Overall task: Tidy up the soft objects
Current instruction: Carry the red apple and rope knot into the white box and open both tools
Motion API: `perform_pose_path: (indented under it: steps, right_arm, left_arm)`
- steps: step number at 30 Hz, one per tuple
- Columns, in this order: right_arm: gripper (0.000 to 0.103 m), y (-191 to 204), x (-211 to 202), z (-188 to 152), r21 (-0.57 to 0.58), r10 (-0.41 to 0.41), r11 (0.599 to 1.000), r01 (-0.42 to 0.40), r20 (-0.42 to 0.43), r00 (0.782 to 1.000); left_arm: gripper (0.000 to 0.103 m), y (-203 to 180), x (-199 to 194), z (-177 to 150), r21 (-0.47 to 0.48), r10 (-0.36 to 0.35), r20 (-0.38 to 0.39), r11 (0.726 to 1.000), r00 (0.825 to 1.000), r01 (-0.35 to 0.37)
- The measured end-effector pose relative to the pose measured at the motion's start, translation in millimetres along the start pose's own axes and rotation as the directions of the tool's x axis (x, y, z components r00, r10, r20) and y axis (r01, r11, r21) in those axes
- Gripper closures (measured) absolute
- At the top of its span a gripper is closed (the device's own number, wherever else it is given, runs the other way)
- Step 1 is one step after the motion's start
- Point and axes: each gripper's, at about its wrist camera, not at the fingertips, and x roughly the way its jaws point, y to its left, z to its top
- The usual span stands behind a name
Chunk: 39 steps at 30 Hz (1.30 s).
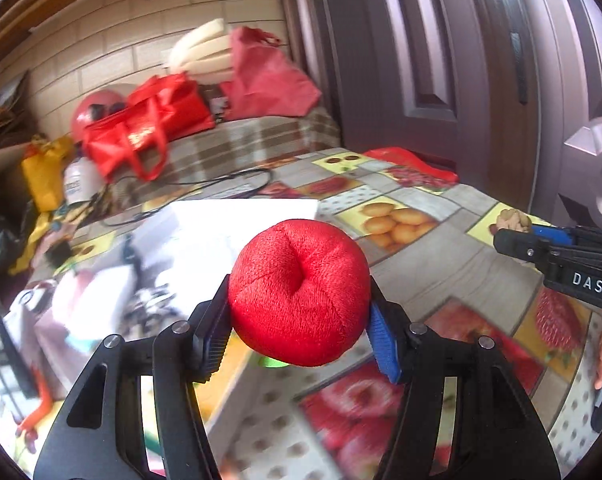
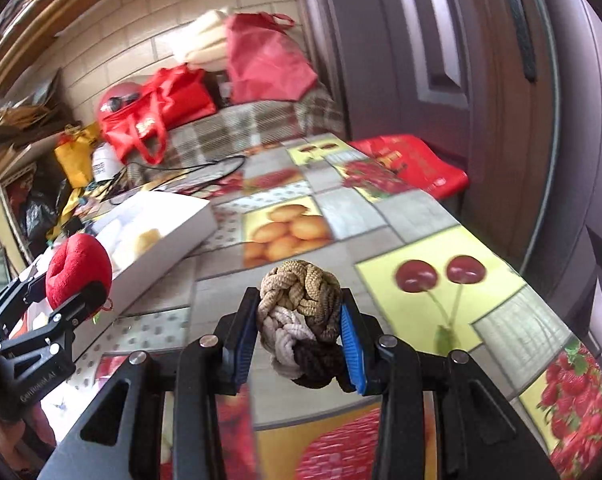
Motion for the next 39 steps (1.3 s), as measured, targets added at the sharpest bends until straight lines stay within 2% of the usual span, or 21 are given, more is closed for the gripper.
perform_pose_path:
  steps: [7, 16, 21, 28, 36, 39]
  right_arm:
    - [0.064, 63, -8, -10, -0.144, 0.055, 0.988, -0.050, 0.033, 0.998]
    - [0.064, 125, -11, -23, -0.228, 0.155, 0.963, -0.146, 0.022, 0.988]
    - [0.064, 141, -14, -27, -0.238, 0.192, 0.954, -0.184, 0.011, 0.981]
    - [0.064, 146, -5, -26, -0.213, 0.195, 0.958, -0.192, -0.007, 0.981]
    - [0.063, 154, 20, -18, -0.200, 0.185, 0.961, -0.194, -0.059, 0.981]
    - [0.063, 155, 24, -15, -0.194, 0.183, 0.963, -0.190, -0.051, 0.982]
  left_arm:
    - [0.043, 31, -23, -17, -0.030, 0.050, 0.014, 0.998, 0.999, -0.049]
    - [0.043, 71, -44, -34, -0.098, 0.097, 0.008, 0.991, 0.995, -0.096]
    - [0.042, 84, -53, -41, -0.138, 0.119, 0.007, 0.984, 0.993, -0.117]
    - [0.042, 88, -52, -41, -0.135, 0.128, -0.015, 0.982, 0.992, -0.129]
    - [0.042, 112, -27, -34, -0.176, 0.166, -0.063, 0.969, 0.984, -0.175]
    - [0.042, 120, -20, -32, -0.193, 0.171, -0.075, 0.964, 0.982, -0.183]
